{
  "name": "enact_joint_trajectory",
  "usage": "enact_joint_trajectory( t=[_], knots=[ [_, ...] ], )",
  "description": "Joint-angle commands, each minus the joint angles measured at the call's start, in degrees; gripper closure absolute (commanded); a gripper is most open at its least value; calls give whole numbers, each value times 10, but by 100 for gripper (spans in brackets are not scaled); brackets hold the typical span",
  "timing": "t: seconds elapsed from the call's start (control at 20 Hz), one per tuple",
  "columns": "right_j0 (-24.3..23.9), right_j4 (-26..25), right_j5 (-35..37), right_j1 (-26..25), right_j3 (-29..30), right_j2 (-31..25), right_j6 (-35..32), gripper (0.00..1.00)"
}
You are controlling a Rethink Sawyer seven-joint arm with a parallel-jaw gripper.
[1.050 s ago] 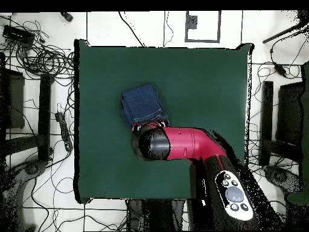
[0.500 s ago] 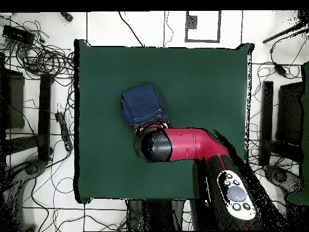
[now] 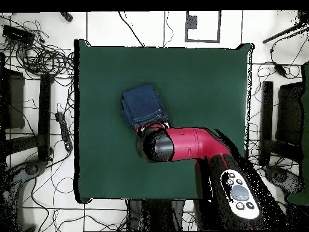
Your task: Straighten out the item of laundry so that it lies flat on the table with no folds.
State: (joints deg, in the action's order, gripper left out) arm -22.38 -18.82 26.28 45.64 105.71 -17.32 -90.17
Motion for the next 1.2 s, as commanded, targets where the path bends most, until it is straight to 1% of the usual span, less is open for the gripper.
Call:
enact_joint_trajectory(
  t=[0.05, 0.45, 0.65, 0.7, 1.0, 1.2],
  knots=[
    [5, -20, 20, -14, 41, -60, 16, 0],
    [4, -33, 28, -13, 34, -64, 28, 0],
    [-26, -73, 36, -18, 39, -113, 124, 0],
    [-33, -81, 40, -19, 42, -123, 139, 0],
    [-73, -140, 66, -32, 56, -183, 204, 0],
    [-84, -179, 81, -43, 58, -205, 214, 0]
  ],
)
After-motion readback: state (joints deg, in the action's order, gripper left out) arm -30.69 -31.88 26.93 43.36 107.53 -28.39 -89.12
